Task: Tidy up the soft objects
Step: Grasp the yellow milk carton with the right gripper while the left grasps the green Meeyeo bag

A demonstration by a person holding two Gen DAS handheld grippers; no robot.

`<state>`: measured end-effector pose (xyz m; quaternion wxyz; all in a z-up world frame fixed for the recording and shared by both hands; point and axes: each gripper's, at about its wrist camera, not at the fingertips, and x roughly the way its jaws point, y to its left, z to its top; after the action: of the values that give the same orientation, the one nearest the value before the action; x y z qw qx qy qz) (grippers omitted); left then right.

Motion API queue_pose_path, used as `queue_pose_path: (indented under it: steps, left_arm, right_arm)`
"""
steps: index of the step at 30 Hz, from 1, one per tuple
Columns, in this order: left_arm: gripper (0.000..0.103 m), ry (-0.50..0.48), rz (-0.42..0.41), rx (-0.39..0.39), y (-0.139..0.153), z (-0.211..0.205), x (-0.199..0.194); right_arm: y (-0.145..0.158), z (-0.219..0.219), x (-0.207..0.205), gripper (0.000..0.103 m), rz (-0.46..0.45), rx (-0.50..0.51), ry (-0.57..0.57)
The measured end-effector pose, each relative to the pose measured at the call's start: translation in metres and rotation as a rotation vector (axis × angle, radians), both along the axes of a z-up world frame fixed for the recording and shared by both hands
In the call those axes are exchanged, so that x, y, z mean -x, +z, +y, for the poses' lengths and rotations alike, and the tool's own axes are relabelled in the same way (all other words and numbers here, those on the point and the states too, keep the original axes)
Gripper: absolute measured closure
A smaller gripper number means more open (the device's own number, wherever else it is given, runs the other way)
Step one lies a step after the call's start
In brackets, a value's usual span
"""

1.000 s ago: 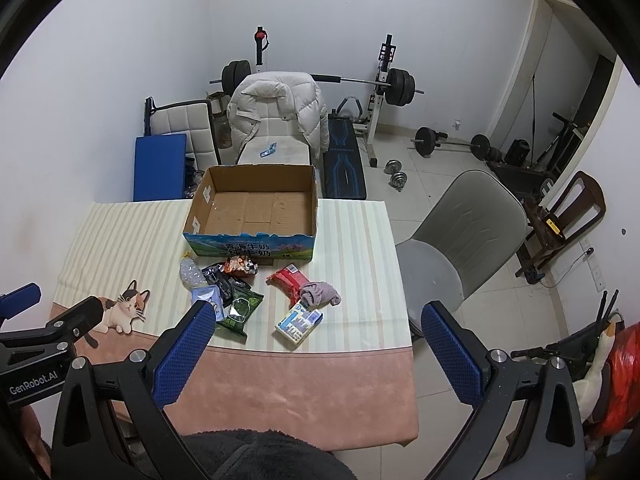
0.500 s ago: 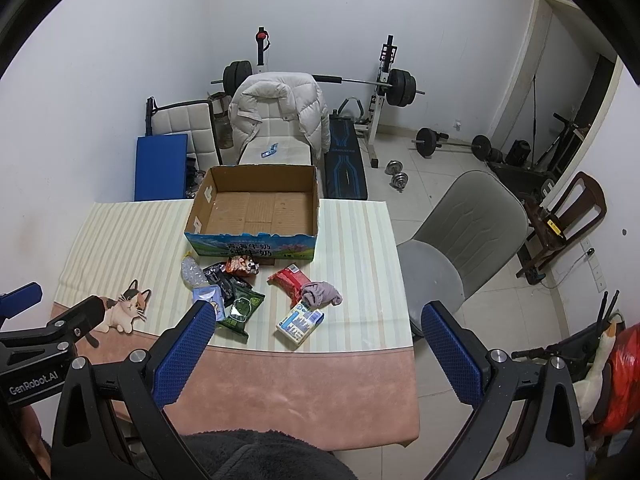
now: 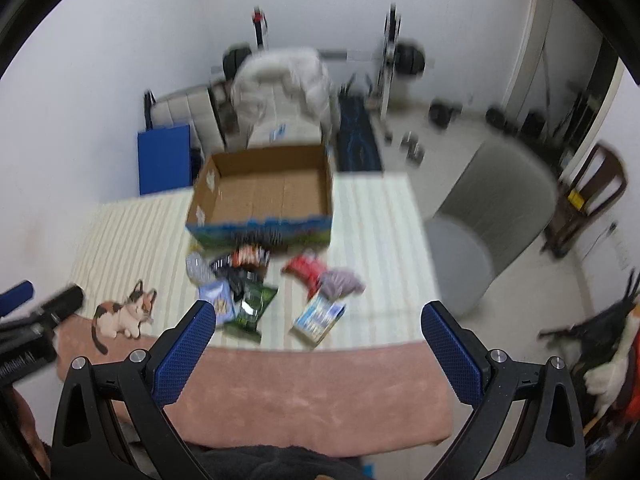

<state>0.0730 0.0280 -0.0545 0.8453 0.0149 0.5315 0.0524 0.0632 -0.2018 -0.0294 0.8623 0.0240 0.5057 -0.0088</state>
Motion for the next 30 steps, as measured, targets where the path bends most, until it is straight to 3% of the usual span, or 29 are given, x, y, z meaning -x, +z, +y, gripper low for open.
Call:
queue_pose_path:
  steps: [5, 9, 11, 14, 17, 18, 20, 22, 26, 28, 29, 30]
  left_arm:
    - [0.002, -0.064, 0.123, -0.041, -0.085, -0.001, -0.048]
    - [0.013, -0.128, 0.249, -0.038, -0.158, -0.015, -0.081]
    - [0.023, -0.15, 0.319, -0.03, -0.196, -0.024, -0.096]
    - [0.025, -0.155, 0.387, 0.001, -0.24, -0.031, -0.113]
    - [0.025, -0.152, 0.454, 0.066, -0.272, -0.039, -0.126]
    - [0.025, -0.153, 0.466, 0.081, -0.279, -0.041, -0.129]
    - [0.025, -0.173, 0.499, 0.114, -0.292, -0.051, -0.135]
    - [0.025, -0.2, 0.536, 0.128, -0.305, -0.063, -0.138]
    - [0.025, -0.236, 0.595, 0.093, -0.333, -0.086, -0.138]
    - [0.042, -0.235, 0.618, 0.074, -0.346, -0.092, -0.137]
    - [0.058, -0.23, 0.638, 0.062, -0.354, -0.094, -0.135]
    - [0.066, -0.22, 0.652, 0.05, -0.36, -0.095, -0.133]
  right_arm:
    - [-0.125, -0.017, -0.06, 0.0, 0.239, -0.145, -0.032]
    - [-0.241, -0.032, -0.101, 0.013, 0.437, -0.214, -0.122]
    - [-0.293, -0.037, -0.117, 0.015, 0.523, -0.254, -0.167]
    - [-0.357, -0.035, -0.137, 0.015, 0.613, -0.277, -0.231]
    - [-0.389, -0.032, -0.145, 0.019, 0.65, -0.265, -0.253]
    - [-0.395, -0.03, -0.145, 0.026, 0.654, -0.245, -0.246]
    - [-0.398, -0.031, -0.138, 0.028, 0.643, -0.246, -0.212]
    - [-0.401, -0.033, -0.126, 0.034, 0.663, -0.232, -0.18]
    - [-0.403, -0.047, -0.099, 0.035, 0.708, -0.182, -0.127]
    - [-0.408, -0.053, -0.091, 0.035, 0.717, -0.191, -0.116]
    - [-0.411, -0.056, -0.089, 0.034, 0.718, -0.198, -0.119]
    - [-0.414, -0.057, -0.089, 0.034, 0.719, -0.199, -0.12]
